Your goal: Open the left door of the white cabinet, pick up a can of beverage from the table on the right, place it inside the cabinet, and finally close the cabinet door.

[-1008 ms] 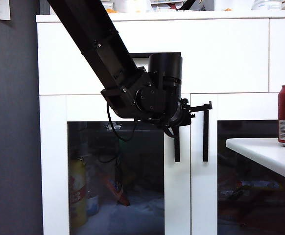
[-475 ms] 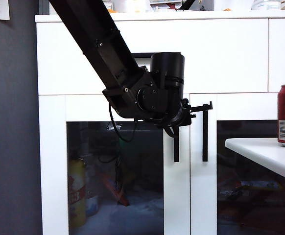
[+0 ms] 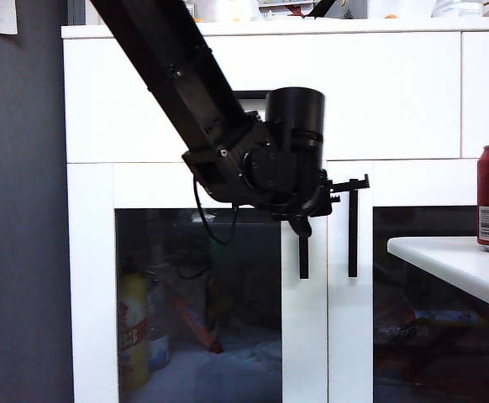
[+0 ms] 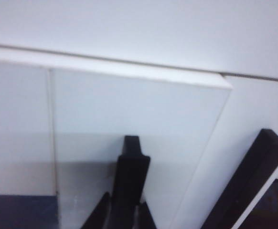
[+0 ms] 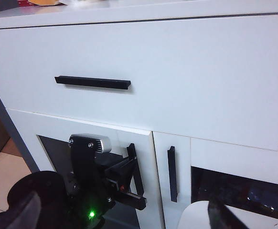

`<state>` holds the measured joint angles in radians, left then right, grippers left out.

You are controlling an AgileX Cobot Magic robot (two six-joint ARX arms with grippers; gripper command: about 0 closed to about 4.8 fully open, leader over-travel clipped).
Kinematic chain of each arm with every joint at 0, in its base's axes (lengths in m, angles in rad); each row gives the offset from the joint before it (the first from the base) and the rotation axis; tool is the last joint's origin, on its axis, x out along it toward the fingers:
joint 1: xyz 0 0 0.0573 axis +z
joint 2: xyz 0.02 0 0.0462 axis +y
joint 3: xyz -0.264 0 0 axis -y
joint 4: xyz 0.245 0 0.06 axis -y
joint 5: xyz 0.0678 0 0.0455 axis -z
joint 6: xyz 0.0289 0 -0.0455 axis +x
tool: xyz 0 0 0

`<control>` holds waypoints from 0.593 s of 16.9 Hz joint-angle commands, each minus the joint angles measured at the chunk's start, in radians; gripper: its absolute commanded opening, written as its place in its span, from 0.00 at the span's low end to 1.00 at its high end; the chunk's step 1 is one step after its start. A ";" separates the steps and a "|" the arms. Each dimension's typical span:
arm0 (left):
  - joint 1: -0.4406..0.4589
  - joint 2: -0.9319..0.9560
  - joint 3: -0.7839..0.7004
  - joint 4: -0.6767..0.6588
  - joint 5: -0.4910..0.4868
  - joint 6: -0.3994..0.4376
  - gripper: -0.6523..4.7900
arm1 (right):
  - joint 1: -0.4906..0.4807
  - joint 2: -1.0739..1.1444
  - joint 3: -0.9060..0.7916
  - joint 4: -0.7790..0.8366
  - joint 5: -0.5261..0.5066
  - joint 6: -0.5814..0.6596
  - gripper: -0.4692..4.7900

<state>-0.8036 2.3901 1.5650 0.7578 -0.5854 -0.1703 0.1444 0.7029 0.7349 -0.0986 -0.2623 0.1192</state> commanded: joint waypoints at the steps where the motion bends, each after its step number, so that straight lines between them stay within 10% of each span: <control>1: -0.034 -0.006 -0.002 0.005 0.005 -0.024 0.11 | 0.001 0.011 0.003 -0.064 -0.003 -0.008 1.00; 10: -0.057 -0.043 -0.005 -0.017 0.005 -0.024 0.11 | 0.000 0.050 0.003 -0.035 -0.002 -0.072 1.00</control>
<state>-0.8333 2.3623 1.5566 0.6983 -0.6250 -0.1768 0.1444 0.7578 0.7334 -0.1497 -0.2623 0.0509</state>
